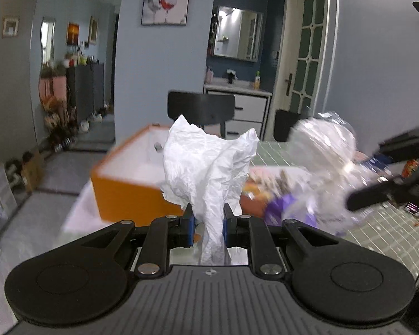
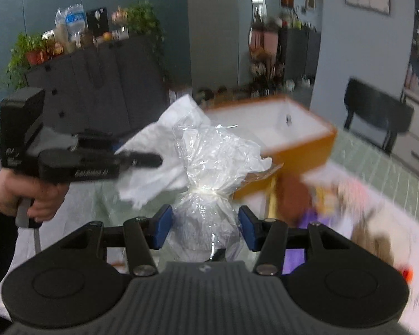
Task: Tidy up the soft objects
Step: 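Carry the tissue and plastic bag over the orange box and lower both inside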
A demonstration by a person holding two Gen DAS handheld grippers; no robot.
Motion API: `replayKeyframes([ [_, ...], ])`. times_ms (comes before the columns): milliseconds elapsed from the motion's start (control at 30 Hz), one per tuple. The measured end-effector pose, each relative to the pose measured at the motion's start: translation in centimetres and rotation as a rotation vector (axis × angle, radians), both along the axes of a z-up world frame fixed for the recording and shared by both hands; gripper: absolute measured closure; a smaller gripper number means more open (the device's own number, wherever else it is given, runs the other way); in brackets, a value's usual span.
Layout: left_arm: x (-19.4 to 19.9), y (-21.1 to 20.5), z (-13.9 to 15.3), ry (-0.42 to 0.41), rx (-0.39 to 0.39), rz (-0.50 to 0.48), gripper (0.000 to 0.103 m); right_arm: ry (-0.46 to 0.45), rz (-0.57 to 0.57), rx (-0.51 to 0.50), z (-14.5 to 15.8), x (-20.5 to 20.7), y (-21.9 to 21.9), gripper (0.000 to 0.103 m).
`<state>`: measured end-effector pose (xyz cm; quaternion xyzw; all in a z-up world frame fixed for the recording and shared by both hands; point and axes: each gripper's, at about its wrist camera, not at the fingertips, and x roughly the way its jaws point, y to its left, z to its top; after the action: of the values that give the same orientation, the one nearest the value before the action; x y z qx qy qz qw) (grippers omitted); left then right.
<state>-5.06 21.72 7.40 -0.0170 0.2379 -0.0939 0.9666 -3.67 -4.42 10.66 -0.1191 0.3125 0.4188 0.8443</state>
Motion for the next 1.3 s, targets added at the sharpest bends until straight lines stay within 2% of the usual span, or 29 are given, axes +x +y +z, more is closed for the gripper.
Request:
replayKeyframes([
  [167, 4.0, 0.5, 3.3, -0.037, 0.096, 0.016, 0.083, -0.045, -0.022, 0.05, 2.9, 7.3, 4.1, 0.051],
  [367, 8.5, 0.7, 6.1, -0.077, 0.133, 0.022, 0.083, -0.089, -0.065, 0.081, 6.7, 14.5, 7.5, 0.051],
  [533, 11.7, 1.3, 6.4, -0.069, 0.14, 0.006, 0.082, -0.108, -0.113, 0.104, 8.6, 18.8, 9.3, 0.051],
  [667, 14.3, 2.2, 5.3, -0.041, 0.144, 0.022, 0.082, -0.086, -0.144, 0.126, 8.5, 21.4, 10.4, 0.051],
  [800, 16.6, 2.7, 2.8, 0.046, 0.167, -0.011, 0.082, -0.029, -0.158, 0.124, 6.3, 23.7, 11.3, 0.051],
  [1100, 21.1, 3.3, -4.4, 0.251, 0.36, -0.03, 0.082, 0.135, -0.172, -0.005, -3.5, 27.4, 15.0, 0.051],
  [1233, 22.1, 2.8, -5.9, 0.303, 0.453, -0.051, 0.081, 0.197, -0.18, -0.041, -7.0, 28.4, 16.3, 0.051],
  [1300, 22.6, 2.8, -6.5, 0.326, 0.475, -0.066, 0.081, 0.23, -0.183, -0.053, -8.4, 28.9, 16.9, 0.051],
])
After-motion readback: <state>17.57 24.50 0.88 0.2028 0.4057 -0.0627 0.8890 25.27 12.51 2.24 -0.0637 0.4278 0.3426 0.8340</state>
